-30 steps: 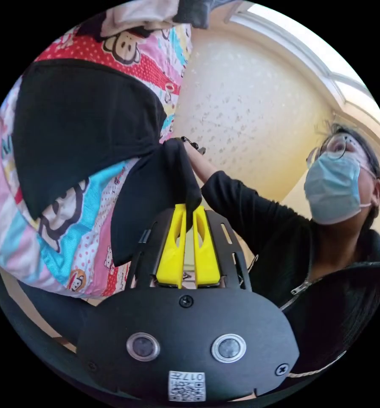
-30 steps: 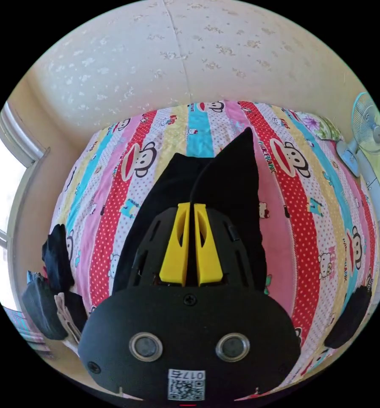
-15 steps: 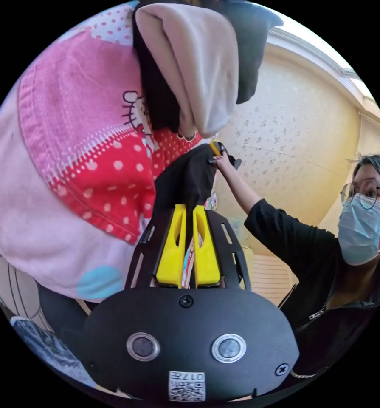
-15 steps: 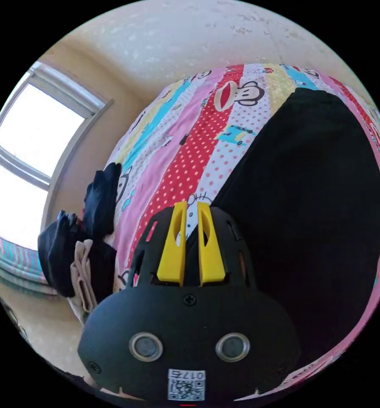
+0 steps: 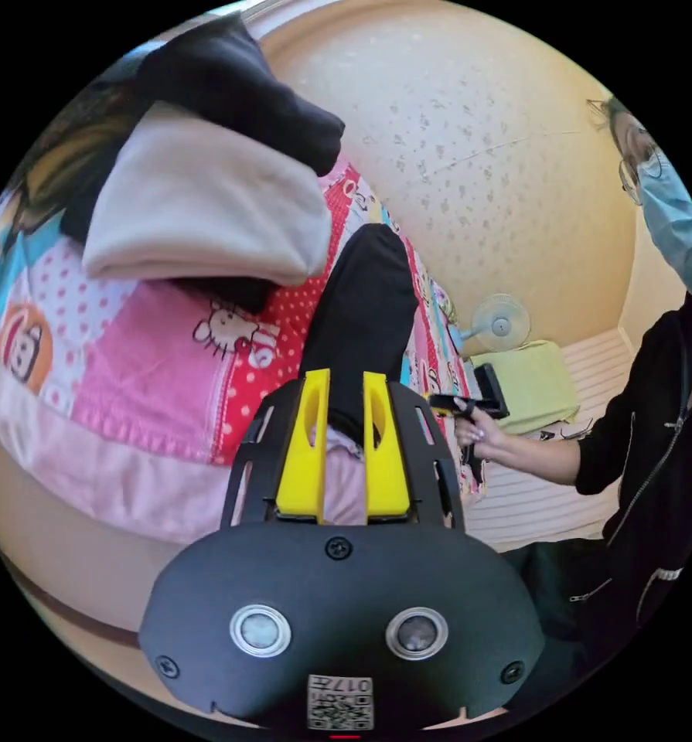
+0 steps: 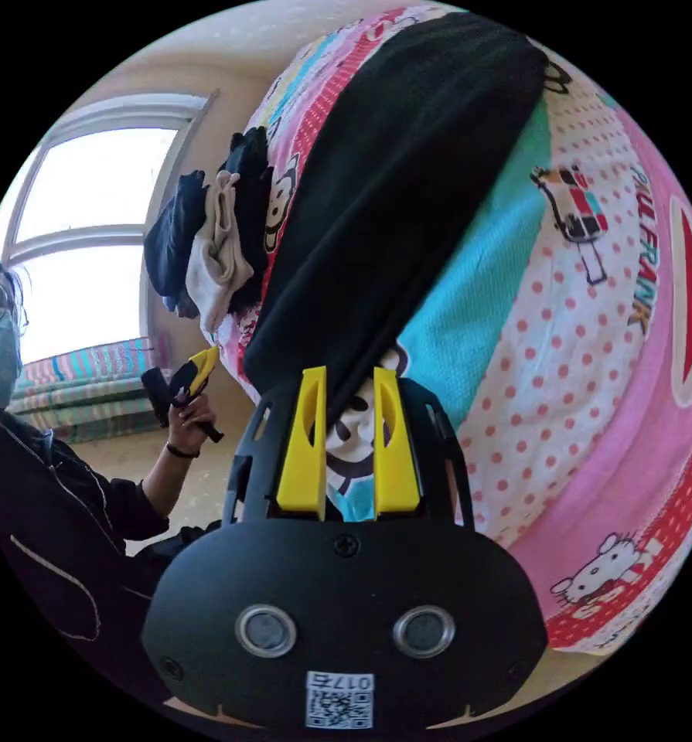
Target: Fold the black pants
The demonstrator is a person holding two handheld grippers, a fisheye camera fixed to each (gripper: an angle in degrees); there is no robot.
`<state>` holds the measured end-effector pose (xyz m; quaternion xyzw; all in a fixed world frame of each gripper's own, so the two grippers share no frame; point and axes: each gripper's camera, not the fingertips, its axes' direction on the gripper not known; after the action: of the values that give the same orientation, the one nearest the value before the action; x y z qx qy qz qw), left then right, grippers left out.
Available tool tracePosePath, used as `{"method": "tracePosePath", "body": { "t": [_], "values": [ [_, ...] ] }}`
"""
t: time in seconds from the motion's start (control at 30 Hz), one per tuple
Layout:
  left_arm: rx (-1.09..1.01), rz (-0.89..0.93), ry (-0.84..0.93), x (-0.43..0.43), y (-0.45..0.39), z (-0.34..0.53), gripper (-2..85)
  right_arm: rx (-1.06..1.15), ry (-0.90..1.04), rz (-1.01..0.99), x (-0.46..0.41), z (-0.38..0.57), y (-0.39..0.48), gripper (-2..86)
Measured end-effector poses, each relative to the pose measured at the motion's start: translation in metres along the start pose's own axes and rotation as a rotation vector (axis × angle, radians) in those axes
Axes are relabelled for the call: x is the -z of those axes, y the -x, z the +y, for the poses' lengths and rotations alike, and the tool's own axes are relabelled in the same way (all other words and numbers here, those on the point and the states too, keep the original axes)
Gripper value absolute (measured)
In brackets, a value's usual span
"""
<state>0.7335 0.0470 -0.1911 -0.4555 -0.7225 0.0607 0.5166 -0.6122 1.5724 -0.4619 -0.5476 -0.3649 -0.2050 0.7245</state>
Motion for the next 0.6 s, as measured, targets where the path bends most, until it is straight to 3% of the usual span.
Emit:
{"method": "tracePosePath", "body": {
  "t": [0.13, 0.2, 0.33, 0.6],
  "values": [
    [-0.061, 0.026, 0.140, -0.044, 0.009, -0.050, 8.1, -0.226, -0.154, -0.253, -0.045, 0.049, -0.043, 13.5],
    [-0.098, -0.038, 0.297, -0.080, 0.019, -0.070, 8.4, -0.254, -0.246, -0.277, -0.058, 0.059, -0.051, 13.8],
    [-0.127, -0.027, 0.417, -0.112, 0.025, -0.079, 8.6, -0.291, -0.398, -0.344, -0.082, 0.062, -0.065, 14.5],
    [-0.128, -0.019, 0.446, -0.129, 0.016, -0.079, 8.5, -0.293, -0.394, -0.185, -0.112, 0.028, -0.064, 15.3]
  ]
}}
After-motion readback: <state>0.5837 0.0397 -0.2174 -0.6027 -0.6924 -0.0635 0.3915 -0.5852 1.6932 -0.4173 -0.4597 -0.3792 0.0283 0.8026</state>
